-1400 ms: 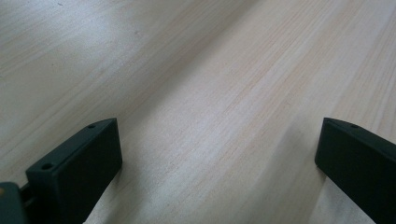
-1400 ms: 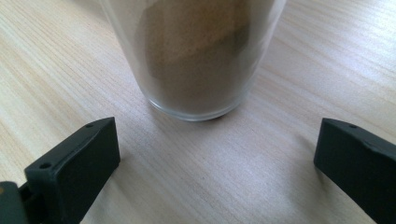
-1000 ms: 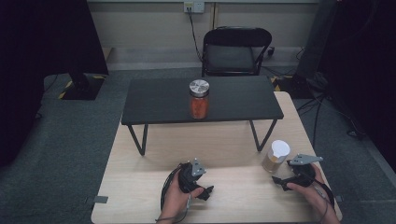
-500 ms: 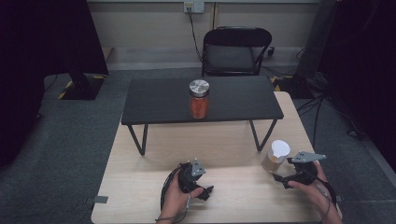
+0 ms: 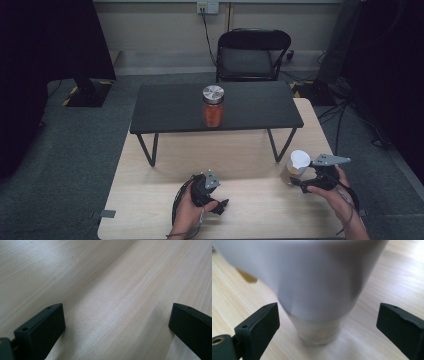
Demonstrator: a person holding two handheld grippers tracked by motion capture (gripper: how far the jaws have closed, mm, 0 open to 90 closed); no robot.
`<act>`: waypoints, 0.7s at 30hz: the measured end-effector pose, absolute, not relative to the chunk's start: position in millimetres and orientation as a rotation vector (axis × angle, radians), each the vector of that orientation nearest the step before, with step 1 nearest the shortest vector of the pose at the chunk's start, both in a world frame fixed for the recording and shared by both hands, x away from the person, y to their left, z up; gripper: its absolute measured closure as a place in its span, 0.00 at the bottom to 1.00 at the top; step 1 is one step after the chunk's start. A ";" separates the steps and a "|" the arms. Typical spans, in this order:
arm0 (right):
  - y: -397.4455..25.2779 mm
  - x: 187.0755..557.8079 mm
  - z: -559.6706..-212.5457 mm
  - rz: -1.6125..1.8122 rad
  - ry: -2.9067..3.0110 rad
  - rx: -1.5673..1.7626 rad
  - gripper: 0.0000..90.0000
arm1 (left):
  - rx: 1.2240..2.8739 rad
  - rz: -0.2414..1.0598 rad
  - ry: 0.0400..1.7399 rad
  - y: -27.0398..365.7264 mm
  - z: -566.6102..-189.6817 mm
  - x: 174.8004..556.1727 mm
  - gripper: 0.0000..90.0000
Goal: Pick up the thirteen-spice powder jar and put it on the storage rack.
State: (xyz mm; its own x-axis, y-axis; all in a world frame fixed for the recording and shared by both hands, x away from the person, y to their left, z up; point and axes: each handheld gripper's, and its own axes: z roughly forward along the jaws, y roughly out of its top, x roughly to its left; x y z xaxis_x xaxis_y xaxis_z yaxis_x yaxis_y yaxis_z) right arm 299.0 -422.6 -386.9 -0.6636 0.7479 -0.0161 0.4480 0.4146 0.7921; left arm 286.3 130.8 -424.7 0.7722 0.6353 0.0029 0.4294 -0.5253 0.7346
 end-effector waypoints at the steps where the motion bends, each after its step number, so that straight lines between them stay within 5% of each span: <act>1: -423.0 300.0 -387.1 1.132 2.307 1.024 0.07 | 2.206 0.350 0.789 130.8 -424.7 286.3 0.00; 21: -429.4 306.7 -399.4 1.291 2.263 0.954 0.28 | 2.208 0.350 0.787 130.8 -424.5 286.5 0.00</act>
